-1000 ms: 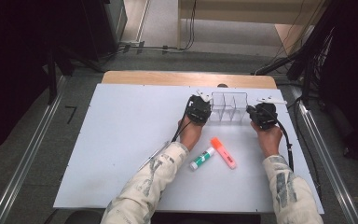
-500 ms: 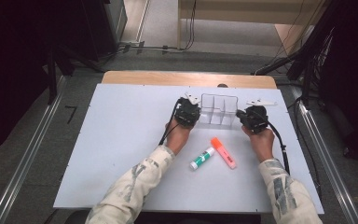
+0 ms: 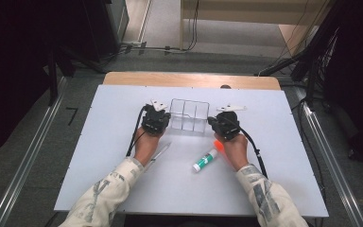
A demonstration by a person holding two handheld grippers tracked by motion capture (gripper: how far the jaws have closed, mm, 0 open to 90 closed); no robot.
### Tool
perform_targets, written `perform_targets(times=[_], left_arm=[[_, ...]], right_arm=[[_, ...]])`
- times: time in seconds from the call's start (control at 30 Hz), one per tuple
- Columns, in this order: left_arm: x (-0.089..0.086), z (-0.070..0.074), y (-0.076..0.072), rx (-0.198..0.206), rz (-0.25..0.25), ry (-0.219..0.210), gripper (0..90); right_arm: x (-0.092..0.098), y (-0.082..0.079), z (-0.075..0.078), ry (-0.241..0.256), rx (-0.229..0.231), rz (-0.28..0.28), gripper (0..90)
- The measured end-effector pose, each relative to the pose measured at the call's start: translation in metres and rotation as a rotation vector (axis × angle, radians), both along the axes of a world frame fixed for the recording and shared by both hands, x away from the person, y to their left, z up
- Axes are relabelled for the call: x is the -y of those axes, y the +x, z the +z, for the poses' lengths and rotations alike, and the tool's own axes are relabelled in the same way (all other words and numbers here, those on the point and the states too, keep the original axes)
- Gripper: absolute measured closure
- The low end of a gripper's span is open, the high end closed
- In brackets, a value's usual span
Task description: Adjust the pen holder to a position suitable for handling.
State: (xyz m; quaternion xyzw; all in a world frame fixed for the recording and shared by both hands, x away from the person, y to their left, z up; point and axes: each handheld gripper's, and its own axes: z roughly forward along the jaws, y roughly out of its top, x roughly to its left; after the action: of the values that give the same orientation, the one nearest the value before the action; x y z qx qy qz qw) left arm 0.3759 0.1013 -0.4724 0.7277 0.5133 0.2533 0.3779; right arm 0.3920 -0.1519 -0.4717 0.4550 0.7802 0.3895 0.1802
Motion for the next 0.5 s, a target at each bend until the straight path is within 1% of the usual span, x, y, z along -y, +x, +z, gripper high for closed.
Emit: perform_targets(times=[0.1,0.13,0.33,0.5], left_arm=[[-0.0037,-0.0007,-0.0022,-0.002,0.008,-0.016,90.0],[-0.0038,-0.0008,-0.0026,-0.002,0.007,-0.016,90.0],[-0.0010,-0.0017,-0.0033,0.003,0.010,-0.023,90.0],[-0.0009,-0.0047,-0.0029,0.001,0.015,-0.024,90.0]], right_arm=[[-0.0066,0.0010,-0.0002,-0.006,0.007,0.006,88.1],[-0.0073,0.0020,-0.0003,-0.003,0.005,0.000,88.1],[-0.0062,0.0093,0.0003,-0.002,0.004,-0.009,88.1],[-0.0055,0.0089,-0.0002,-0.016,0.013,0.007,88.0]])
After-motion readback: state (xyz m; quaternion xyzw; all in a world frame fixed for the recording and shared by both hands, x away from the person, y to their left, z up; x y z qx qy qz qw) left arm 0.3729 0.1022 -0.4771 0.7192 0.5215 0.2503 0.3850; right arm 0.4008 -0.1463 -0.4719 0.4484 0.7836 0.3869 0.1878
